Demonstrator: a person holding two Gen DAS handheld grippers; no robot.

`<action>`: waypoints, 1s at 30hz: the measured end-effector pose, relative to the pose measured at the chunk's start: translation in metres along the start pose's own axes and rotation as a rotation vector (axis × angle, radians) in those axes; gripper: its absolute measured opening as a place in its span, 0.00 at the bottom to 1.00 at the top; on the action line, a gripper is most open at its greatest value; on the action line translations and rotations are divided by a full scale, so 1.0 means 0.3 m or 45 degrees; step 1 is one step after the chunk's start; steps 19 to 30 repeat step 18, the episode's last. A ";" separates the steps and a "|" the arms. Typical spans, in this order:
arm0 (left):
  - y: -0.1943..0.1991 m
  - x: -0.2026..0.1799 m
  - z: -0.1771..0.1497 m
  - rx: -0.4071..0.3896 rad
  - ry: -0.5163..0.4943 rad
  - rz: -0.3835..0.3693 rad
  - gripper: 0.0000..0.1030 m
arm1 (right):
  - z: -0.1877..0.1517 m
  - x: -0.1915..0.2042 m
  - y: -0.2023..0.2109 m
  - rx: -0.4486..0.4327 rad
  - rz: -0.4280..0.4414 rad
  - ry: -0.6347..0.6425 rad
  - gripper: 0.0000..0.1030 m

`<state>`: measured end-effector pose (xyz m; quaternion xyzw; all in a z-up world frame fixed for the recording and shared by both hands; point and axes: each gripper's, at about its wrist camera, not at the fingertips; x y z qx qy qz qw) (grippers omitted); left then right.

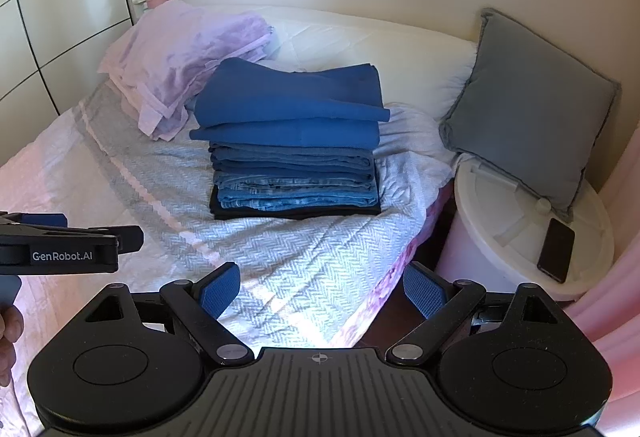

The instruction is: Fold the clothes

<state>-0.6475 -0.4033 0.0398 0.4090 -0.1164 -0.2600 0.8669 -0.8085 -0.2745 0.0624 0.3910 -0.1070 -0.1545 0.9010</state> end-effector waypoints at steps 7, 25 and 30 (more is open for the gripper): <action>0.008 0.000 -0.003 -0.005 0.003 -0.003 0.98 | 0.002 0.006 0.001 0.004 0.000 0.011 0.89; 0.012 -0.009 -0.009 -0.004 -0.010 -0.013 0.98 | -0.001 0.012 0.008 0.002 -0.001 0.022 0.89; 0.012 -0.009 -0.009 -0.004 -0.010 -0.013 0.98 | -0.001 0.012 0.008 0.002 -0.001 0.022 0.89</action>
Point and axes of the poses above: each gripper's, at about its wrist camera, not at the fingertips, and y roughly against the way its jaws point, x to its left, z to its top, and after that the axes turned 1 degree about z, right-handed
